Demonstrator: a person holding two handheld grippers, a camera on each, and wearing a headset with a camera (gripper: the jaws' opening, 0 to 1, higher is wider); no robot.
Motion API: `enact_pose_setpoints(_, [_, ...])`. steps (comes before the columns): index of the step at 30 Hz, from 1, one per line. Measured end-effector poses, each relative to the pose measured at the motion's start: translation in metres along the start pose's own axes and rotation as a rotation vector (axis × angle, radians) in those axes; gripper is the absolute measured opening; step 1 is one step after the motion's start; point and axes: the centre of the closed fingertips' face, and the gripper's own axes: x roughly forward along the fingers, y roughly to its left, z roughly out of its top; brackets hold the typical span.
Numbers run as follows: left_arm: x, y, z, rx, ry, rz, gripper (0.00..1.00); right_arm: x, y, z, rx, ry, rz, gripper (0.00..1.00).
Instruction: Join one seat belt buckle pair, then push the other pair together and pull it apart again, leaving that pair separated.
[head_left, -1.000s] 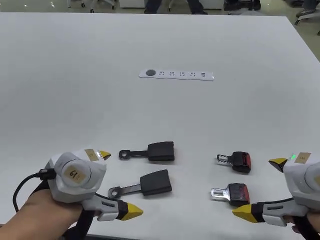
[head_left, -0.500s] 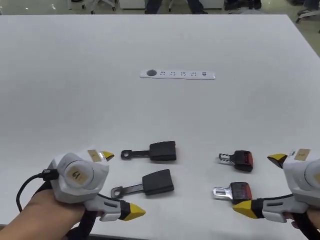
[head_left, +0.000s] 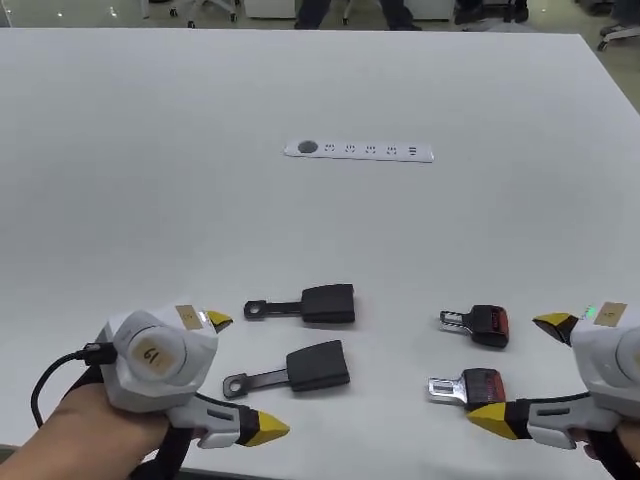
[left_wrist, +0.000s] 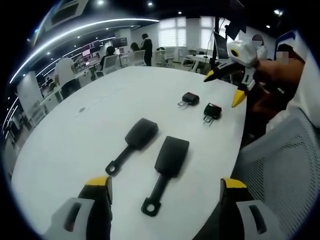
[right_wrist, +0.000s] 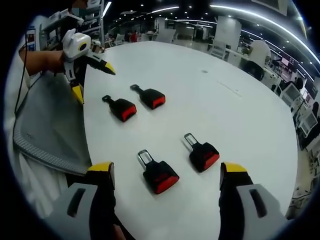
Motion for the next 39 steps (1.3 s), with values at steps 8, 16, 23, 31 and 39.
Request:
enact_pose_setpoints(8, [0.0,0.002,-0.002,-0.029,0.004,-0.002,0.89,-0.002,-0.002,0.006,0.016,-0.02,-0.004,0.84])
enact_pose_setpoints(16, [-0.001,0.008,0.005,-0.028,-0.023,0.015,0.84,-0.001,-0.002,0.008,0.025,-0.032,-0.005,0.84])
enact_pose_setpoints(23, [0.003,0.009,0.009,-0.026,0.0,0.005,0.79,-0.001,-0.008,0.008,0.024,-0.05,-0.013,0.74])
enact_pose_setpoints(31, [0.019,0.005,0.016,0.011,0.019,-0.041,0.66,0.002,-0.001,0.002,-0.066,-0.006,0.031,0.6])
enact_pose_setpoints(39, [0.047,-0.007,0.021,0.089,0.052,-0.102,0.56,0.014,0.005,-0.007,-0.194,0.035,0.098,0.53])
